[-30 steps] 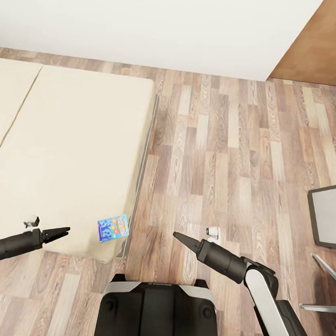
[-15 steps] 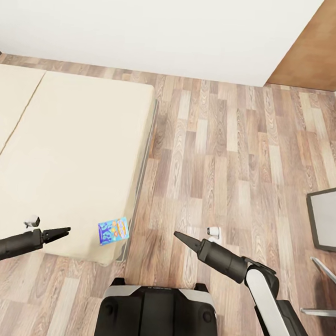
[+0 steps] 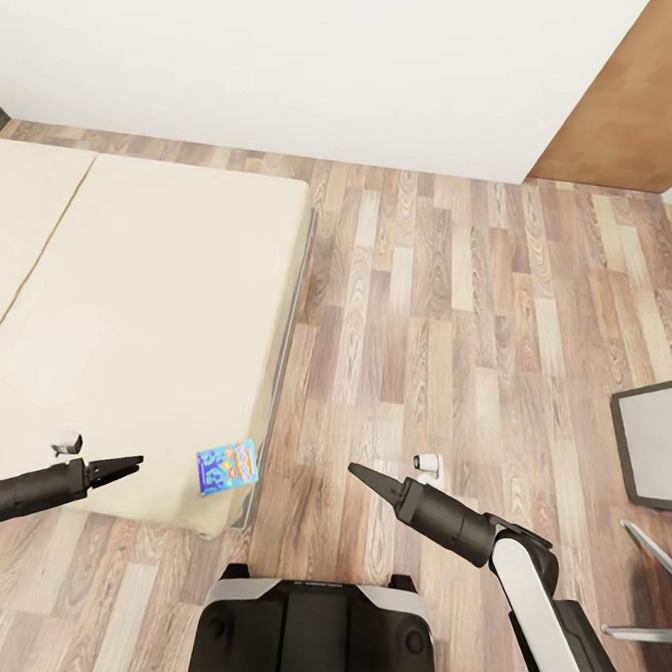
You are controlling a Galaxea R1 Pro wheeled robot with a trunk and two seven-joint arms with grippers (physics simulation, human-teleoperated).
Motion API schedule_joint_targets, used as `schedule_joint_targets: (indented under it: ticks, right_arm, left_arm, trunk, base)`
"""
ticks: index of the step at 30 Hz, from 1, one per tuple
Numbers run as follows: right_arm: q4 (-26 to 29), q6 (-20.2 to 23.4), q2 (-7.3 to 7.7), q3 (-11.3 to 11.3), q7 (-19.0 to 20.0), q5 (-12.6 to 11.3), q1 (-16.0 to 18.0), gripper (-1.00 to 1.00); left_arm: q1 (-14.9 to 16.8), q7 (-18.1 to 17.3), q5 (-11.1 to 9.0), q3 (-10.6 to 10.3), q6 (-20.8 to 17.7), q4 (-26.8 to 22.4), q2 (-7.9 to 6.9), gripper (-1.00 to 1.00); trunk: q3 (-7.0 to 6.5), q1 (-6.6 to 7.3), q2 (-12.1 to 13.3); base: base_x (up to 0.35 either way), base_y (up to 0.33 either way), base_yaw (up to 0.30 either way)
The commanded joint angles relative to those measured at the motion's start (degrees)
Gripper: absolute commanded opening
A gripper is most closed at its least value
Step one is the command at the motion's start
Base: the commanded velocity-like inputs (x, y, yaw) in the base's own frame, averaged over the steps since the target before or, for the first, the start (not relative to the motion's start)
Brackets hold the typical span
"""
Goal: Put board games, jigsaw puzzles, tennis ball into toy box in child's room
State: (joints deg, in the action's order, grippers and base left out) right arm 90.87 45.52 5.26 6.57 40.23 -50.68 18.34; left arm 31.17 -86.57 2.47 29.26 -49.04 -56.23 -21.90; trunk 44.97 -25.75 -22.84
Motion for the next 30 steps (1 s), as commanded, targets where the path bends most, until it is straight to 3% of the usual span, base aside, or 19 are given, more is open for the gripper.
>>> schedule_joint_targets:
  ticks: [1,30]
  right_arm:
    - [0.0,0.3,0.06,0.0,0.0,-0.3,0.0,1.00]
    - [0.0,0.3,0.10,-0.4,-0.1,-0.3,0.0,1.00]
  left_arm:
    - [0.0,-0.3,0.3,0.0,-0.6,0.0,0.01,1.00]
    - [0.0,-0.1,0.4,0.0,-0.7,0.0,0.19,1.00]
  trunk:
    - [-0.04,-0.04,-0.1]
    - [-2.78,-0.04,-0.1]
  base:
    - [0.000,0.000,0.000]
    - [0.000,0.000,0.000]
